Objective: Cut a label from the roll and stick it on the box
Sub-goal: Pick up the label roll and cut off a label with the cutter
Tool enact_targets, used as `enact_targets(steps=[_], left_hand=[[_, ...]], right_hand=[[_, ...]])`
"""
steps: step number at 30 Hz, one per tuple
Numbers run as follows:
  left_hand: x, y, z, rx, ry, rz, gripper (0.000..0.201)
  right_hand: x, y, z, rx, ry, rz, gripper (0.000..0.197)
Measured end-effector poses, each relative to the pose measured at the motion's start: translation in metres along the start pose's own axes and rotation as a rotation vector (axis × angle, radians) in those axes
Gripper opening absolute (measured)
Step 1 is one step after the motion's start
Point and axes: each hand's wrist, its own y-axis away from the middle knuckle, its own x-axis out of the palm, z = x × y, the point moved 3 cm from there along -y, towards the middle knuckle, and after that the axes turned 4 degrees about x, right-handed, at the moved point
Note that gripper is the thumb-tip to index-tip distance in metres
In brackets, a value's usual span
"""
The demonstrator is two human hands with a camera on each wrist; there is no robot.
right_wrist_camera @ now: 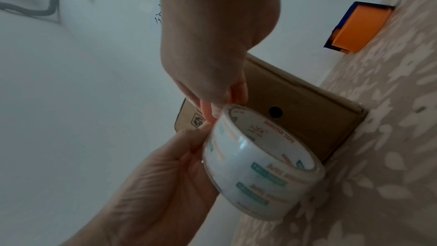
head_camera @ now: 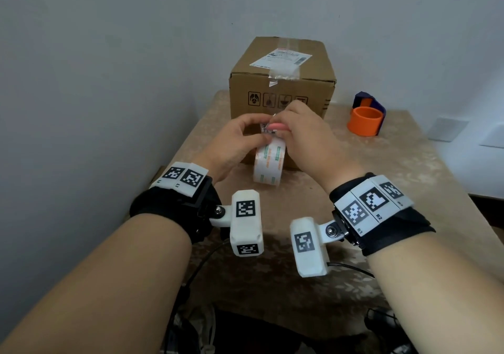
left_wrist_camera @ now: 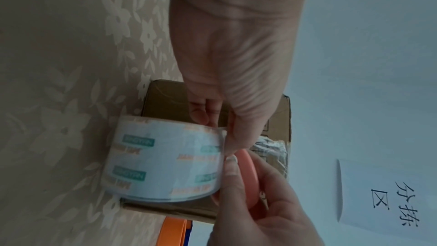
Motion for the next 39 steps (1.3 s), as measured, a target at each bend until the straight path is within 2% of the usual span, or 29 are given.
enact_targets(steps=[7, 17, 22, 27, 34, 39], left_hand=[[-0.001, -0.001, 0.002, 0.005, 0.001, 0.005, 0.04], [0.001, -0.001, 0.002, 0.0, 0.001, -0.006, 0.041], [0.001, 0.002, 0.0, -0.019, -0.004, -0.013, 0.042], [0.003, 0.005, 0.0, -0.038, -0.062, 0.007, 0.046], [0.004, 0.014, -0.01, -0.047, -0.074, 0.021, 0.046], [0.005, 0.017, -0.017, -0.03, -0.087, 0.046, 0.047]], right_hand=[[0.004, -0.005, 0.006, -0.044, 0.119, 0.011, 0.023], [-0.007, -0.002, -0.006, -0.003, 0.156, 0.033, 0.023], [-0.013, 0.002, -0.013, 0.017, 0.17, 0.073, 0.021], [-0.008, 0.012, -0.031, 0.078, 0.211, 0.179, 0.022], [-0.017, 0.014, -0.042, 0.205, -0.025, 0.039, 0.025], [-0.015, 0.014, -0.044, 0.234, -0.078, 0.017, 0.025]])
